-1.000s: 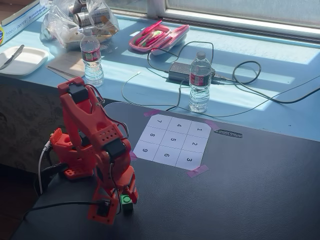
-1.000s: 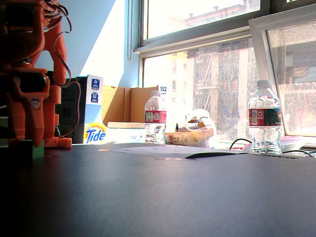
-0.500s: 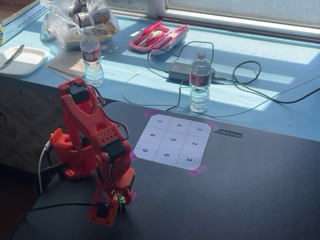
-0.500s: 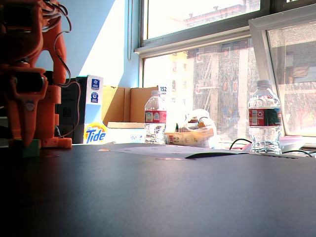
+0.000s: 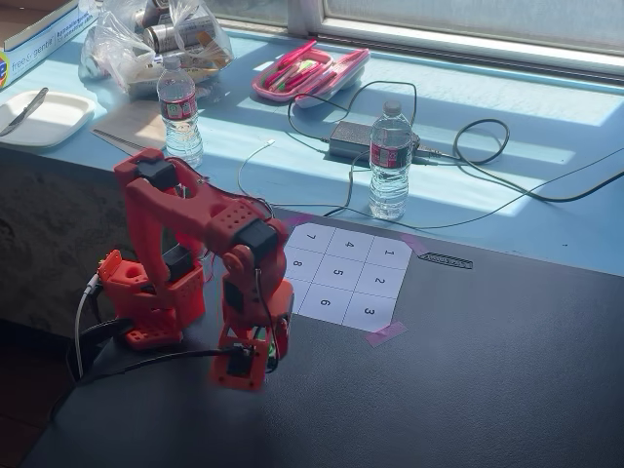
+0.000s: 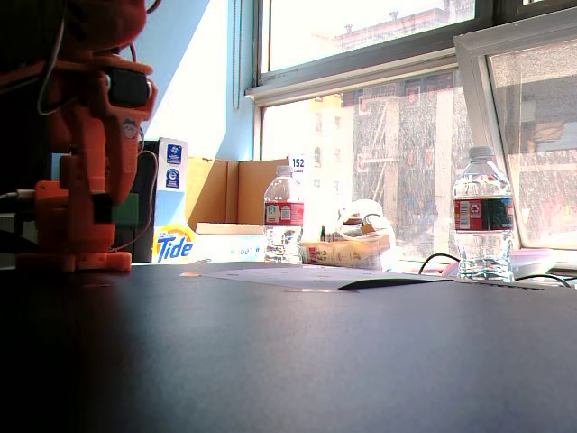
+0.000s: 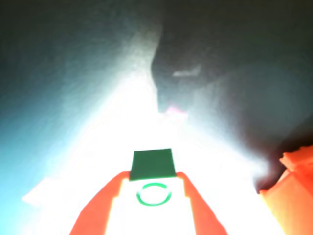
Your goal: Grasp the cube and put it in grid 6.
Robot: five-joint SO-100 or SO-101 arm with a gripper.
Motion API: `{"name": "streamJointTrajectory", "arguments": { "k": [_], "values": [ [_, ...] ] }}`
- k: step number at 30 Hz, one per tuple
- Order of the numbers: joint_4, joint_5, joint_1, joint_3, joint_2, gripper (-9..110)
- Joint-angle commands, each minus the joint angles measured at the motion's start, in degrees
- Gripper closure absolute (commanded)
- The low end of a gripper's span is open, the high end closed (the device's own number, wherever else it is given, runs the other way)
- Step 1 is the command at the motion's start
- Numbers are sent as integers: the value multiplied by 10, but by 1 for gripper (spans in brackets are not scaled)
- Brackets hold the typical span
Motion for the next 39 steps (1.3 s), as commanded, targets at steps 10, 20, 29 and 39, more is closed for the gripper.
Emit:
{"name": "streamJointTrajectory", "arguments": {
  "k": [10, 20, 29, 39],
  "values": [
    [27, 121, -251, -196, -84, 101],
    [12, 183, -396, -247, -201, 101],
    [-11, 206, -437, -243, -258, 101],
    [-13, 178, -414, -217, -265, 99]
  ]
}}
